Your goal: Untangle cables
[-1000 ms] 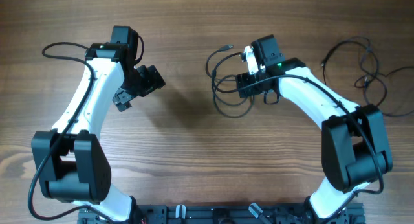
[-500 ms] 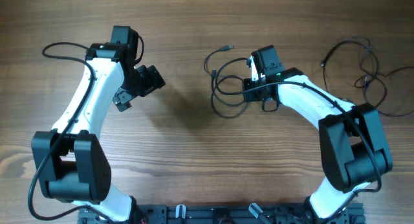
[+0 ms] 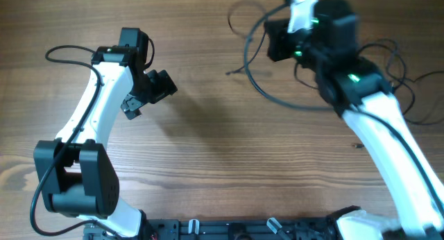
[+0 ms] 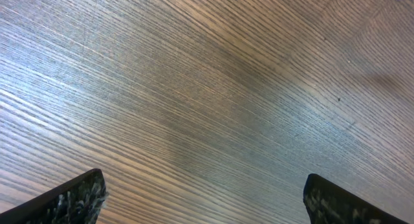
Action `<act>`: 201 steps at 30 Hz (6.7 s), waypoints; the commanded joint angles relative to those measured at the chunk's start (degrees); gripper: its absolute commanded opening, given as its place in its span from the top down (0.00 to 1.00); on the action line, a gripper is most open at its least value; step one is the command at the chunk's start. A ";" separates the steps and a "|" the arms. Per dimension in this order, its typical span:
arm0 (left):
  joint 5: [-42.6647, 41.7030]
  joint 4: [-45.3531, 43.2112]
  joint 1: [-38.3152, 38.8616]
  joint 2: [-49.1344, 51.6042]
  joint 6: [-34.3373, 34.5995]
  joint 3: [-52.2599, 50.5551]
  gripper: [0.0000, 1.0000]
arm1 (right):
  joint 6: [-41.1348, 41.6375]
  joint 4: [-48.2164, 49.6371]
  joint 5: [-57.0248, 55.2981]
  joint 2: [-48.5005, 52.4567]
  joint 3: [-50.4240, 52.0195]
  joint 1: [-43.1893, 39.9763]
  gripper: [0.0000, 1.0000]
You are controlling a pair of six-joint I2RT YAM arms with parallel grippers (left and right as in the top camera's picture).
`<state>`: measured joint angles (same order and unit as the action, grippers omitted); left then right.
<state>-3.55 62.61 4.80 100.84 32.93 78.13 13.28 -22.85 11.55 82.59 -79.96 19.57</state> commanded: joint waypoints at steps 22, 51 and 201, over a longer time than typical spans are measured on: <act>-40.74 -5.57 4.79 -0.52 -32.81 -0.35 0.00 | 13.97 2.32 16.35 -7.26 -0.59 -0.15 0.96; -57.57 -10.58 15.91 -0.52 -34.84 -0.35 0.04 | 16.96 0.28 15.61 -6.93 -0.59 -0.13 0.96; -9.88 -4.55 10.69 -0.55 -14.43 -0.35 0.09 | -11.80 -42.10 11.28 13.42 -15.98 -41.22 0.42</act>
<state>-13.32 58.26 15.62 100.84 18.37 77.93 2.85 -64.34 29.34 99.39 -94.98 -23.24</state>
